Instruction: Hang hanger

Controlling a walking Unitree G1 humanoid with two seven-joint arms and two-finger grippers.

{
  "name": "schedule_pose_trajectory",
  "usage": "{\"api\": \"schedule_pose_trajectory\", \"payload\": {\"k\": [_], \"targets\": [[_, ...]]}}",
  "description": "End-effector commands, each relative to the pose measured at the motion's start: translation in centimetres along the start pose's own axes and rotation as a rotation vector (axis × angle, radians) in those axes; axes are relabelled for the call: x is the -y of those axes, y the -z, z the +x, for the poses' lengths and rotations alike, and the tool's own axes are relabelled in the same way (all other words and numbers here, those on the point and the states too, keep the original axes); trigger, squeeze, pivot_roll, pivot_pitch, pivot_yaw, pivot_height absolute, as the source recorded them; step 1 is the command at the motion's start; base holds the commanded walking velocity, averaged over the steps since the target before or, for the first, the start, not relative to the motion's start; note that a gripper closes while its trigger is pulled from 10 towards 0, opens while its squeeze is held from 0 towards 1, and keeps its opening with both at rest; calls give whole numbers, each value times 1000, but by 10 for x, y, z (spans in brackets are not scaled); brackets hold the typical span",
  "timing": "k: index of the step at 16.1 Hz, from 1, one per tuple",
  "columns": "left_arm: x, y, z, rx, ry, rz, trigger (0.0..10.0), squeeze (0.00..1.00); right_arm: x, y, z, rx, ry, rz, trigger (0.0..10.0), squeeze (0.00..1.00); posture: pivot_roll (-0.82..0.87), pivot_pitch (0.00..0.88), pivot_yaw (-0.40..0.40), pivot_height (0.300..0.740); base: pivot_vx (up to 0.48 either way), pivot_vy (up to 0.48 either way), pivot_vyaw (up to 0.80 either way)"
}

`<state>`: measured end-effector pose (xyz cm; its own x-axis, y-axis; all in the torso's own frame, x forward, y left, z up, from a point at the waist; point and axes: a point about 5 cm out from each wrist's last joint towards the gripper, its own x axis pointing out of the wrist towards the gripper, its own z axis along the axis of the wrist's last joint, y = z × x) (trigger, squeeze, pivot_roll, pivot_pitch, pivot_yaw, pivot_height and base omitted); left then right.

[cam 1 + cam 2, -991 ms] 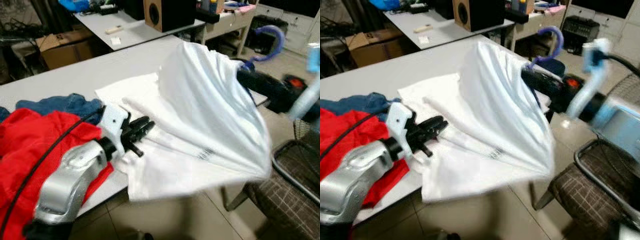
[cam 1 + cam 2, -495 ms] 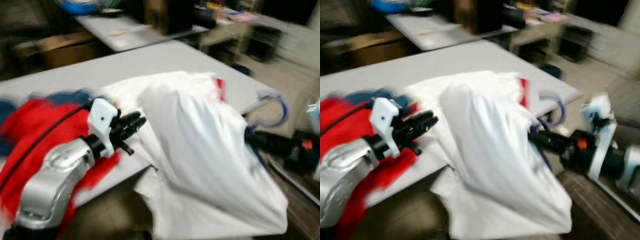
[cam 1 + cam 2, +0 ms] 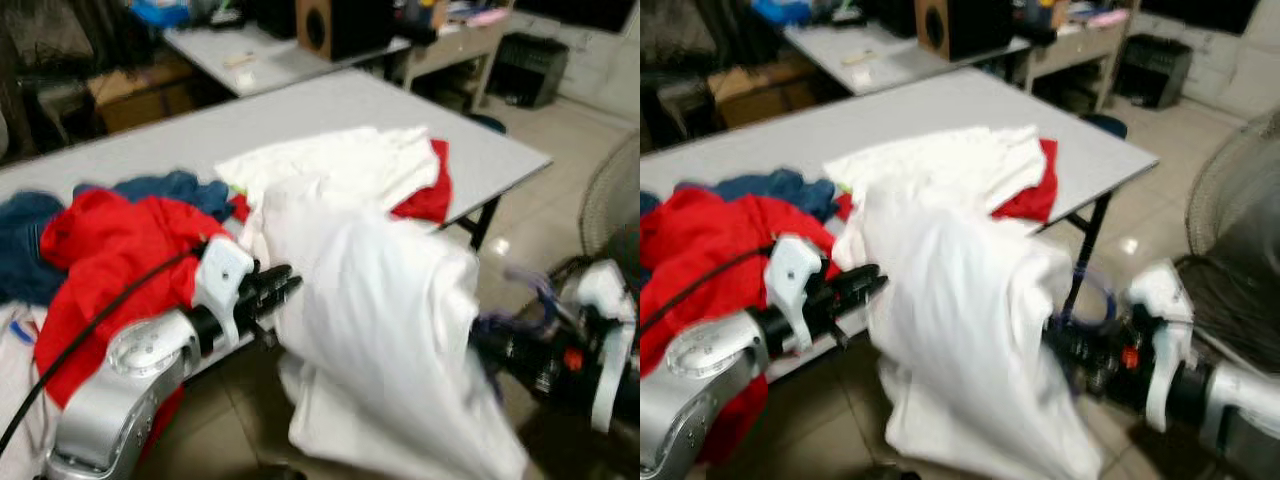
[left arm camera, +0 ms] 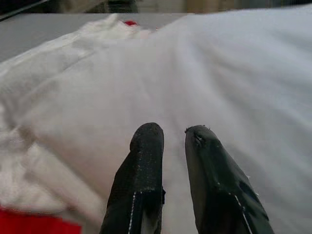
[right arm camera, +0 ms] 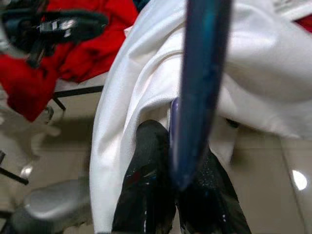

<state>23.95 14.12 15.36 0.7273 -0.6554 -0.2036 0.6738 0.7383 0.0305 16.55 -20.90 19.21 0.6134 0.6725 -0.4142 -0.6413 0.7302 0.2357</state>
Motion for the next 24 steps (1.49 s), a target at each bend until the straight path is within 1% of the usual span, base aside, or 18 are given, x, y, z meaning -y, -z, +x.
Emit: {"api": "schedule_pose_trajectory", "payload": {"k": [1, 3, 5, 7, 8, 9, 11, 14, 15, 16, 17, 18, 19, 20, 21, 24], "targets": [[-1, -3, 0, -1, 3, 27, 10000, 0, -8, -1, -2, 14, -19, -36, 10000, 0, -18, 39, 82, 740, -326, 0, 0], [-1, -1, 3, -7, 8, 29, 10000, 0, -1, -2, -3, 40, 47, -41, 10000, 0, -28, 40, 91, 740, -377, 0, 0], [-1, 0, 5, -11, 4, 33, 10000, 0, 0, -2, -1, 49, 69, -46, 10000, 0, -28, 40, 89, 740, -298, 0, 0], [-3, 3, 7, -17, -28, 38, 10000, 0, -2, 4, 2, 36, 74, -41, 10000, 0, -27, 41, 83, 740, 0, 0, 0], [-3, 7, 6, -21, -48, 13, 10000, 0, -7, 12, 4, 13, 56, -24, 10000, 0, -26, 42, 75, 740, 0, 0, 0], [-2, 11, 5, -32, -48, 15, 10000, 0, -11, 15, 5, -3, 32, -21, 10000, 0, -26, 42, 74, 740, 0, 0, 0], [-1, 13, 3, -38, -44, 15, 10000, 0, -13, 20, 4, -29, 17, -12, 10000, 0, -26, 44, 72, 740, 0, 0, 0], [-5, 19, 3, -46, -76, 20, 10000, 0, -3, 30, 9, -38, 97, 8, 10000, 0, -24, 43, 70, 740, 0, 0, 0], [-8, 25, 3, -48, -104, 11, 10000, 0, 1, 36, 15, -11, 154, 44, 10000, 0, -24, 42, 69, 740, 0, 0, 0], [-7, 31, 0, -59, -116, 4, 10000, 0, 1, 46, 20, -5, 176, 92, 10000, 0, -21, 40, 68, 740, 0, 0, 0], [-6, 34, -2, -68, -110, 5, 10000, 0, -1, 54, 22, -21, 170, 114, 10000, 0, -21, 40, 68, 740, 0, 0, 0], [-5, 34, -2, -67, -107, 6, 10000, 0, -2, 63, 26, -53, 183, 92, 10000, 0, -19, 40, 66, 740, 0, 0, 0], [-5, 34, -2, -66, -108, 5, 10000, 0, 0, 66, 28, -57, 199, 98, 10000, 0, -20, 39, 68, 740, 0, 0, 400], [-6, 35, -2, -67, -108, 1, 10000, 0, 4, 66, 31, -55, 229, 88, 10000, 0, -20, 39, 69, 740, 0, 0, 800], [-6, 36, -3, -70, -106, 1, 10000, 0, 5, 67, 33, -55, 236, 55, 10000, 0, -21, 40, 70, 740, 0, 0, 800], [-3, 47, -5, -101, -95, -11, 10000, 0, 9, 72, 39, -71, 258, 12, 10000, 0, -22, 38, 69, 740, 0, 0, 800]]}}
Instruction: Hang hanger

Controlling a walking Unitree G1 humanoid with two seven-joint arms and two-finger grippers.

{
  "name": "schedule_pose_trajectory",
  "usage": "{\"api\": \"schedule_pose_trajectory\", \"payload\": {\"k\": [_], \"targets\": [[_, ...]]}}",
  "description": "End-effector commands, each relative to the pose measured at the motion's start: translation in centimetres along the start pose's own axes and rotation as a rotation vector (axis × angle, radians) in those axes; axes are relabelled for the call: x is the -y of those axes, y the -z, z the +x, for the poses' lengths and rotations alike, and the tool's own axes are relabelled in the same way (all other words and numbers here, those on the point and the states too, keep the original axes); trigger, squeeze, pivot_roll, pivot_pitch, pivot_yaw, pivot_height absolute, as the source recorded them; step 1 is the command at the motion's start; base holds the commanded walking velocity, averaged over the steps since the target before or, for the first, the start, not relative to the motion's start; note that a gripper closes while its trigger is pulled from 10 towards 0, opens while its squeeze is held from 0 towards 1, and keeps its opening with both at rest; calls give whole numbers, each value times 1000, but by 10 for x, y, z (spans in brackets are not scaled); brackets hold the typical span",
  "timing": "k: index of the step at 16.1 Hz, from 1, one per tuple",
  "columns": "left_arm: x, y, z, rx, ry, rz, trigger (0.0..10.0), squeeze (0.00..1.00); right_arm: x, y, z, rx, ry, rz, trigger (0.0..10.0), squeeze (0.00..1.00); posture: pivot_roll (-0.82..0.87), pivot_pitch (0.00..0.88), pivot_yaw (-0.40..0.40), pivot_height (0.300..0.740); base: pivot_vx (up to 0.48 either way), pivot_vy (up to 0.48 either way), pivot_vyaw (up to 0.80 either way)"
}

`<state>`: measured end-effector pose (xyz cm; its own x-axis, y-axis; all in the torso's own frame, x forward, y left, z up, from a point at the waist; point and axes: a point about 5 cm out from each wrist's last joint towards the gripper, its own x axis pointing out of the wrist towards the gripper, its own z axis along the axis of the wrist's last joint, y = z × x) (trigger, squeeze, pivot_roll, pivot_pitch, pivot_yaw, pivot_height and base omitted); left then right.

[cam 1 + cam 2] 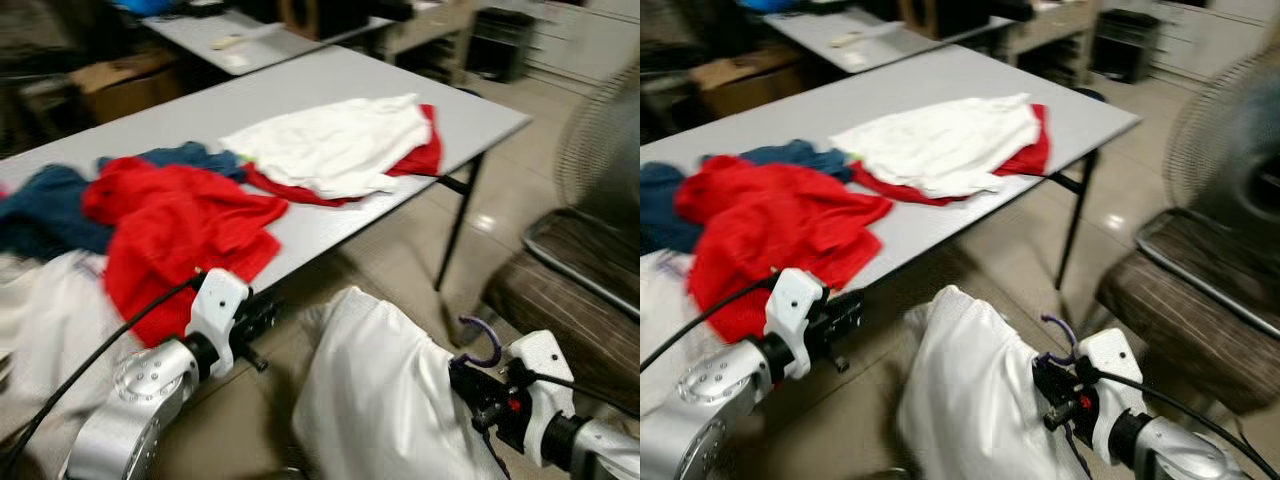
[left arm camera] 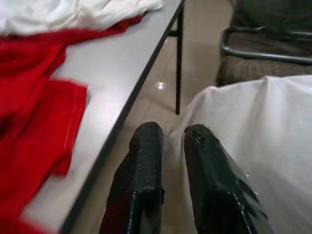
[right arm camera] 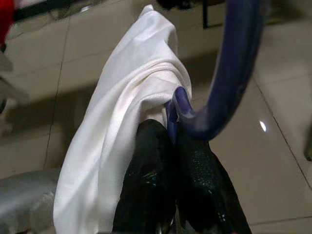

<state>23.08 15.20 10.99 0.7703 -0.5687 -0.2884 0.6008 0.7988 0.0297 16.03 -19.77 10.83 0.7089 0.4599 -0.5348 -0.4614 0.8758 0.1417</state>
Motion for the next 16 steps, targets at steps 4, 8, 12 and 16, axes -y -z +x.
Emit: {"api": "schedule_pose_trajectory", "payload": {"k": [4, 8, 12, 16], "targets": [[7, 6, -7, -10, 6, -1, 10000, 0, 5, 2, 14, 15, 1, -51, 10000, 0, 2, 54, 22, 740, 0, 0, 800], [19, -20, -28, 199, 65, -97, 10000, 0, 7, -13, 22, 79, -76, -113, 10000, 0, 44, 78, -25, 740, 0, 0, 800], [20, -21, -36, 214, 16, -95, 10000, 0, 5, -17, 29, 71, -178, -203, 10000, 0, 76, 79, -68, 740, 0, 0, 800], [23, -16, -43, 180, 3, -96, 10000, 0, 3, -8, 33, 24, -244, -239, 10000, 0, 86, 80, -76, 740, 0, 0, 800]]}}
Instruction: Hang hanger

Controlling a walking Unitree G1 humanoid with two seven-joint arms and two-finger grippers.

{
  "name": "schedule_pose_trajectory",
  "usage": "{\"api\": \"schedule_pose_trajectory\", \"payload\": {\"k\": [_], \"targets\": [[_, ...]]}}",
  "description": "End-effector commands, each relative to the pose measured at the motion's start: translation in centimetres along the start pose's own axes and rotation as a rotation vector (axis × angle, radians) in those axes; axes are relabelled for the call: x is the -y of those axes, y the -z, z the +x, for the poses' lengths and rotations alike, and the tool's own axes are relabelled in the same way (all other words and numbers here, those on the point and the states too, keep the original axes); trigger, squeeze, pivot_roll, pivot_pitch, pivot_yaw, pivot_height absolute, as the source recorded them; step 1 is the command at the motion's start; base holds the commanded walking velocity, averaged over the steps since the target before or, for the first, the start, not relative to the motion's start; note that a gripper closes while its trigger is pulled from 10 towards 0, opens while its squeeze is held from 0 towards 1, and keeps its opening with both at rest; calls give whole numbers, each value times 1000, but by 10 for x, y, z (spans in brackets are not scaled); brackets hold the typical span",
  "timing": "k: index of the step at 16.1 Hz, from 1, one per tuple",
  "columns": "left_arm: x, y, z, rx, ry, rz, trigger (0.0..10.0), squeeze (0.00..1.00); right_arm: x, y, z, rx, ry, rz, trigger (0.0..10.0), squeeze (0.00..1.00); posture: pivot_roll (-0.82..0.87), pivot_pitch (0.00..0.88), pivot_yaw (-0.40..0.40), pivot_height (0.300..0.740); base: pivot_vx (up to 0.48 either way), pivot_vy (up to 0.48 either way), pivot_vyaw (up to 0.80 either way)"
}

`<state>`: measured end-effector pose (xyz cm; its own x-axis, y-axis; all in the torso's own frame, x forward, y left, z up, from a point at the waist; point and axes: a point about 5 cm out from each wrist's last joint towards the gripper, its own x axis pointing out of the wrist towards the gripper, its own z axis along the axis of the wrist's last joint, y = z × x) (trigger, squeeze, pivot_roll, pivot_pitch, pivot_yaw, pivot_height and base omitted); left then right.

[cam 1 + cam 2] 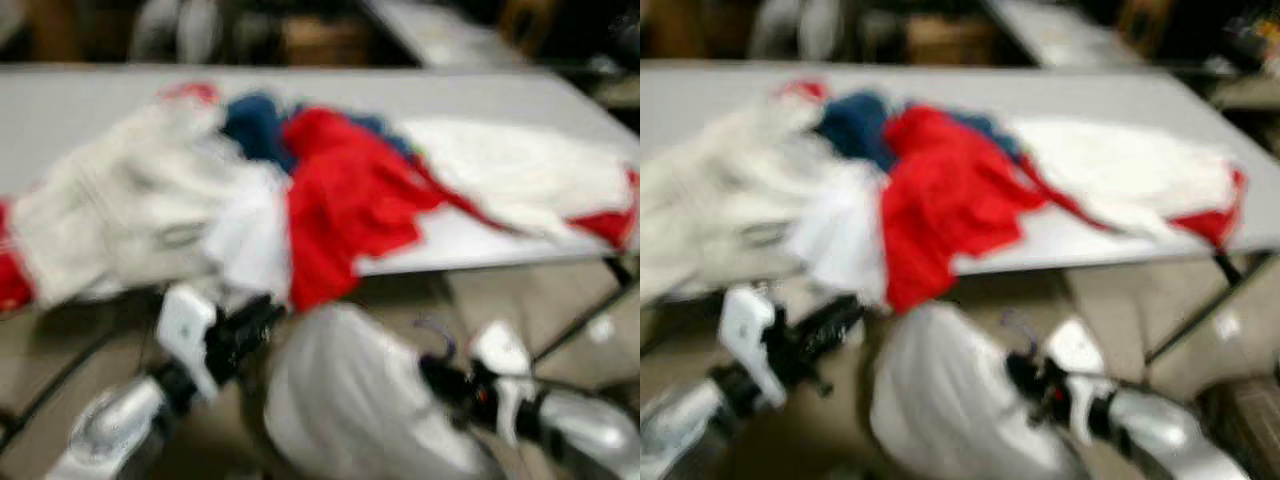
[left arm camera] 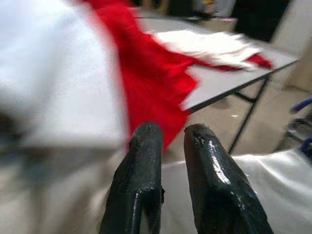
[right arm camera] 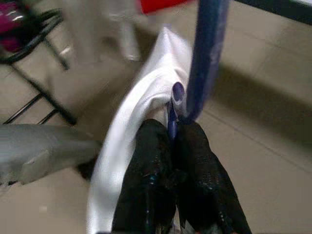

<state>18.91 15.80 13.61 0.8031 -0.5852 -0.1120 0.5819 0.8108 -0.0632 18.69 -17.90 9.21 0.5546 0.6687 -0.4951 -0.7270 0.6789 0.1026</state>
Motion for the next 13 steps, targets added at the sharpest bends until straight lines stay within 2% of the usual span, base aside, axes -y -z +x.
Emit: {"api": "schedule_pose_trajectory", "payload": {"k": [1, 6, 13], "targets": [[3, -1, 0, -2, 4, 1, 10000, 0, 4, -4, -4, 8, 15, -35, 10000, 0, 86, 80, -76, 740, 0, 0, 800], [1, 2, -6, -29, -24, 0, 10000, 0, 5, -4, 4, 27, -28, -52, 10000, 0, 105, 86, -85, 740, 0, 0, 800], [-10, -1, 3, -37, -59, 18, 10000, 0, 25, 8, 13, 52, -9, -47, 10000, 0, 102, 60, -73, 740, 0, 0, 800]]}}
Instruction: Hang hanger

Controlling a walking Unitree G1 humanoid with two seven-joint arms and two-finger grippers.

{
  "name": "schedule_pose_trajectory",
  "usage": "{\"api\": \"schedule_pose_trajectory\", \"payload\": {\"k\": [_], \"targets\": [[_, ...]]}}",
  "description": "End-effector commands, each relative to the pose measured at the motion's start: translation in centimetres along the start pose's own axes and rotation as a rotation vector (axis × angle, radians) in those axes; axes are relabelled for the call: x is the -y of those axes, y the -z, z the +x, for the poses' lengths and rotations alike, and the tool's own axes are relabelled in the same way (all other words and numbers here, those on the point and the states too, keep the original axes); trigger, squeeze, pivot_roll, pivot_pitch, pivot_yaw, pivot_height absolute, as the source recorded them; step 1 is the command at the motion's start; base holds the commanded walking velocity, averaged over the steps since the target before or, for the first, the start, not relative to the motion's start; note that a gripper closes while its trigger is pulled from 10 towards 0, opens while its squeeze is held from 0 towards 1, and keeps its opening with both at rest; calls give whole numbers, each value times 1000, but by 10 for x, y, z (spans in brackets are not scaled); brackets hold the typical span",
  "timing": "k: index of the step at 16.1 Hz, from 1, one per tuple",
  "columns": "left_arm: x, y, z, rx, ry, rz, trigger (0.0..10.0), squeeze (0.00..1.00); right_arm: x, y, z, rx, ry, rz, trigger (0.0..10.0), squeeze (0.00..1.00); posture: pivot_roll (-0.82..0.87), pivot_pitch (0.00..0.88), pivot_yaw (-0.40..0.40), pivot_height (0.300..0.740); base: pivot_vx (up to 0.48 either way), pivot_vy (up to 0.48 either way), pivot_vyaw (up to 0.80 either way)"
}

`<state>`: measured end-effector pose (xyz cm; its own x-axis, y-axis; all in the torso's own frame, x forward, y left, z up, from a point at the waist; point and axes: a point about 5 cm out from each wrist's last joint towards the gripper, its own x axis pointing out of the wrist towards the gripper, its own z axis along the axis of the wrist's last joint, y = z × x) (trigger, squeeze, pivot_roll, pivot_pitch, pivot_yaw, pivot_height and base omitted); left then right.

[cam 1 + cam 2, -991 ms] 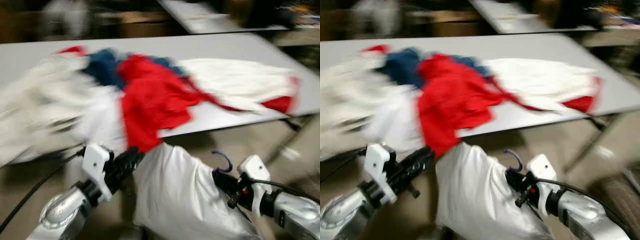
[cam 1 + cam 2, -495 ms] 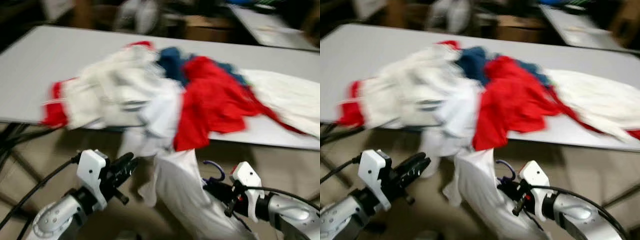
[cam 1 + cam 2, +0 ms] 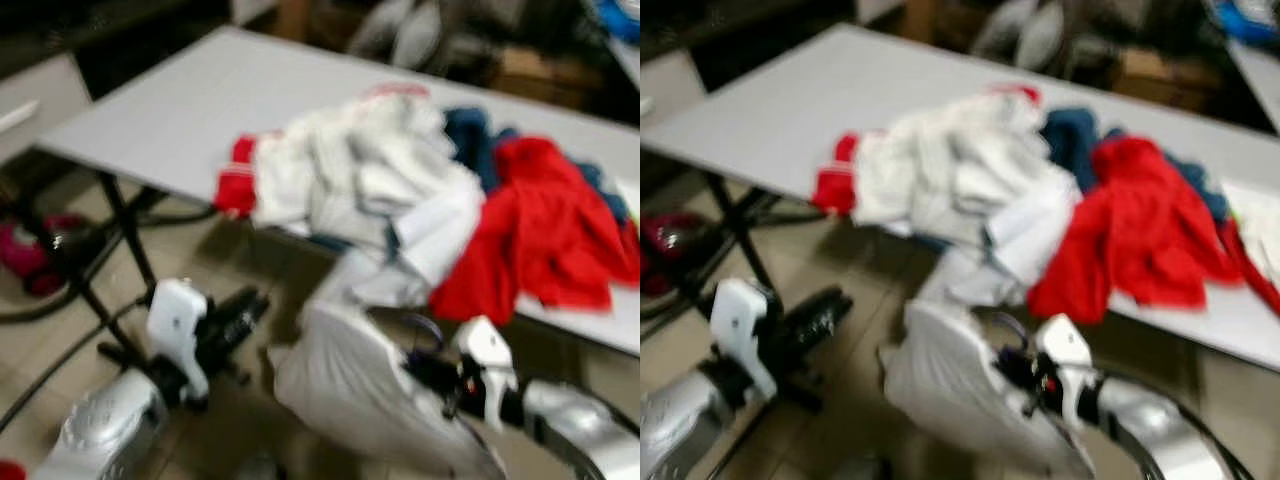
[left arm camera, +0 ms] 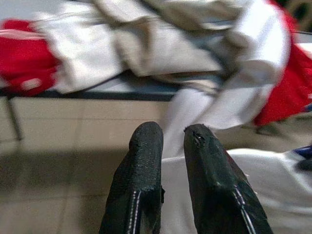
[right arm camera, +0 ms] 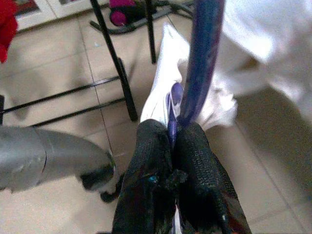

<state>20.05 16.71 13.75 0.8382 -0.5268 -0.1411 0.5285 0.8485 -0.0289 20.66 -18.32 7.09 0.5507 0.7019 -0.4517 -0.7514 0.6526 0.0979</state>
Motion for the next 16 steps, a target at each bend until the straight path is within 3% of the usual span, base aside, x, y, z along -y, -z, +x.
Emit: {"api": "schedule_pose_trajectory", "payload": {"k": [1, 5, 9, 16], "targets": [[0, 2, 3, -16, -16, 2, 10000, 0, 8, -2, -4, 25, 33, -8, 10000, 0, 99, 50, -67, 740, 0, 0, 800], [-9, 2, 14, -17, -71, 24, 10000, 0, 4, -8, 0, 90, 84, 57, 10000, 0, 89, 35, -44, 740, 0, 0, 800], [-11, 3, 18, -31, -87, 45, 10000, 0, -11, -18, -1, 107, 74, 33, 10000, 0, 89, 27, -47, 740, 0, 0, 800], [-11, 4, 19, -22, -114, 58, 10000, 0, -7, -36, -4, 101, 69, -5, 10000, 0, 111, 0, -84, 740, 0, 0, 800]]}}
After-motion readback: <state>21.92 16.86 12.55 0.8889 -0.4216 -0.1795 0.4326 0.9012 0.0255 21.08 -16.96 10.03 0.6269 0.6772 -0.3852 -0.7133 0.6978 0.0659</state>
